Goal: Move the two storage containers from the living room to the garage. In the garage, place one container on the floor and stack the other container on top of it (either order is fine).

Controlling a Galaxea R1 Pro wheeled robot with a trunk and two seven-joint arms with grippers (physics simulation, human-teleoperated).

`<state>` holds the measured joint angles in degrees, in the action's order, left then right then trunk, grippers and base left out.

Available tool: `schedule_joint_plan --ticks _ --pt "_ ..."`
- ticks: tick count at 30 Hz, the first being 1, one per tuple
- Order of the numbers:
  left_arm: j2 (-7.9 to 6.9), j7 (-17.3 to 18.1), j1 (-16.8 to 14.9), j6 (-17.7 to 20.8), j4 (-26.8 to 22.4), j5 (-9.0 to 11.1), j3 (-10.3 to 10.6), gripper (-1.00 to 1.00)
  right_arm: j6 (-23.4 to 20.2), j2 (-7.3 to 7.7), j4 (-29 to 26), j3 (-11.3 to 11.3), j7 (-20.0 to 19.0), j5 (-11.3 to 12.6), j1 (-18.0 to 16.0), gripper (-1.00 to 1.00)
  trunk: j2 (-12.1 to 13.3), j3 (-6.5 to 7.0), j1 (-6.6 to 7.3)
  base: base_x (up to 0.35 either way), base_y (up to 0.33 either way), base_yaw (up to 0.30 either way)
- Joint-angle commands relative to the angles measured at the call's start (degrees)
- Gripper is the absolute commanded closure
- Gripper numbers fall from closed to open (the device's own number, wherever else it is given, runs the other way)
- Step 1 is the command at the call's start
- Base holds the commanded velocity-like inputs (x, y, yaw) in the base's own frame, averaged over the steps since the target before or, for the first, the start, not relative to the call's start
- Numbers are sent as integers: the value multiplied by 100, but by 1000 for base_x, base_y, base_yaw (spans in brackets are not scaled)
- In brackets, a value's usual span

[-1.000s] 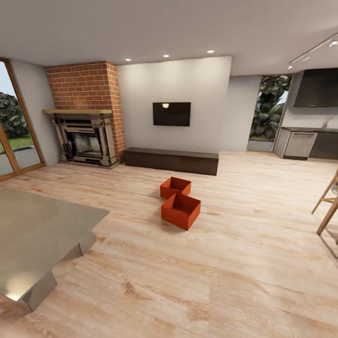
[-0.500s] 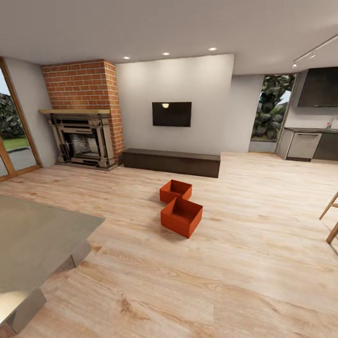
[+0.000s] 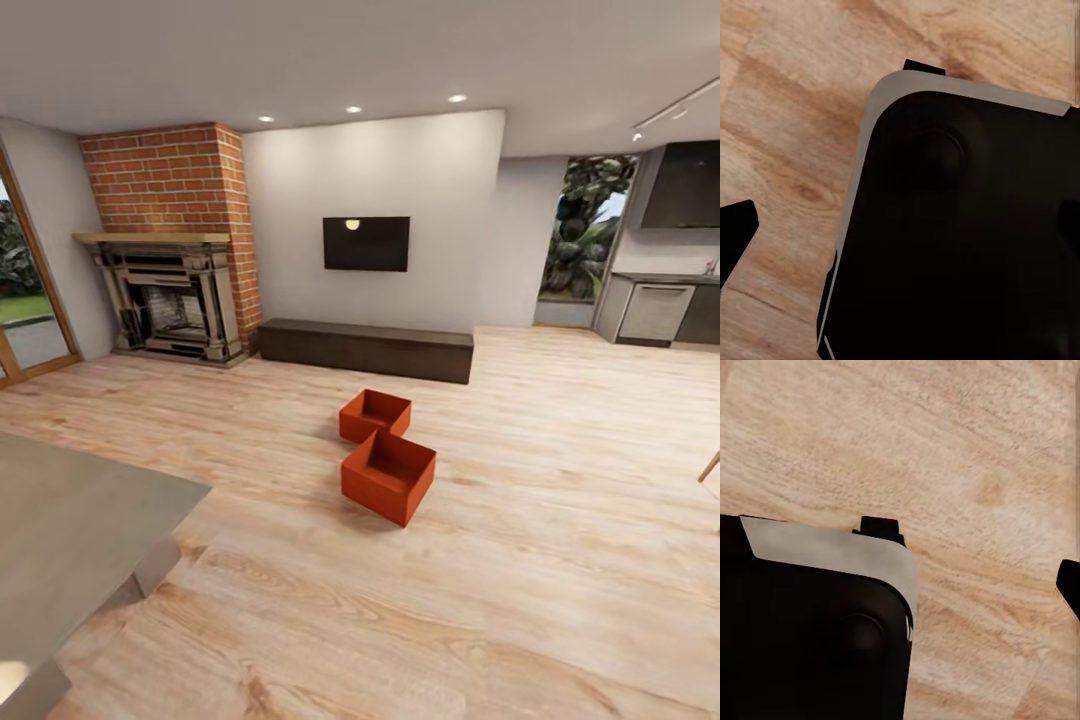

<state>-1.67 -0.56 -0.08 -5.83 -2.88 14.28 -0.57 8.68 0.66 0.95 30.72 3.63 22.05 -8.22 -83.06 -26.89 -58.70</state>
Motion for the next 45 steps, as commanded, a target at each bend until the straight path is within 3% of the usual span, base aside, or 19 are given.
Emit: schedule_joint_plan --ticks 1,29,45 --pt "0 -6 -1 -12 -2 14 -4 -100 26 -2 10 48 6 45 -4 -100 -2 -5 -3 322 0 0" --pt "0 -6 -1 -15 -2 15 -2 -100 26 4 10 48 3 45 -4 -100 -2 -5 -3 322 4 0" --pt "0 -6 -1 -17 -2 14 -4 -100 26 4 10 48 4 45 -4 -100 -2 -5 -3 321 138 0"
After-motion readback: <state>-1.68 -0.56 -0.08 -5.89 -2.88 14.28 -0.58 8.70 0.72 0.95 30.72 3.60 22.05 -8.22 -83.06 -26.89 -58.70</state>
